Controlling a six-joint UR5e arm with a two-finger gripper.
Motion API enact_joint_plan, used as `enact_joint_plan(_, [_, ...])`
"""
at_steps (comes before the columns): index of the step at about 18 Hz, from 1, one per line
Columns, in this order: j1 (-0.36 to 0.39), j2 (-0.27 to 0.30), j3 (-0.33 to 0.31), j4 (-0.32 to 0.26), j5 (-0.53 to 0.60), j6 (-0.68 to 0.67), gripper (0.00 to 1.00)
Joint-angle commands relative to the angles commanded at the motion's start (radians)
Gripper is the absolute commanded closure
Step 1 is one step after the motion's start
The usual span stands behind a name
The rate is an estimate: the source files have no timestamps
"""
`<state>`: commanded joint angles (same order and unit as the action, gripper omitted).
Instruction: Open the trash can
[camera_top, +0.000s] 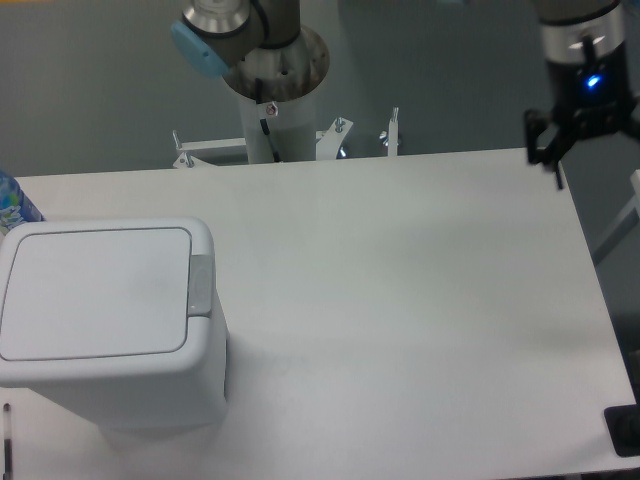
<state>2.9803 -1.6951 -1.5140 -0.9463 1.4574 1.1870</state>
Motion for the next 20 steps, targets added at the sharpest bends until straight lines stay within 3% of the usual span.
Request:
enact_joint_plan(5, [0.039, 0.020, -0.008, -0.017, -0.005, 0.074, 0.00])
enact_joint_plan(20, [0.045, 0.028, -0.020, -0.015, -0.009, 0.074, 0.00])
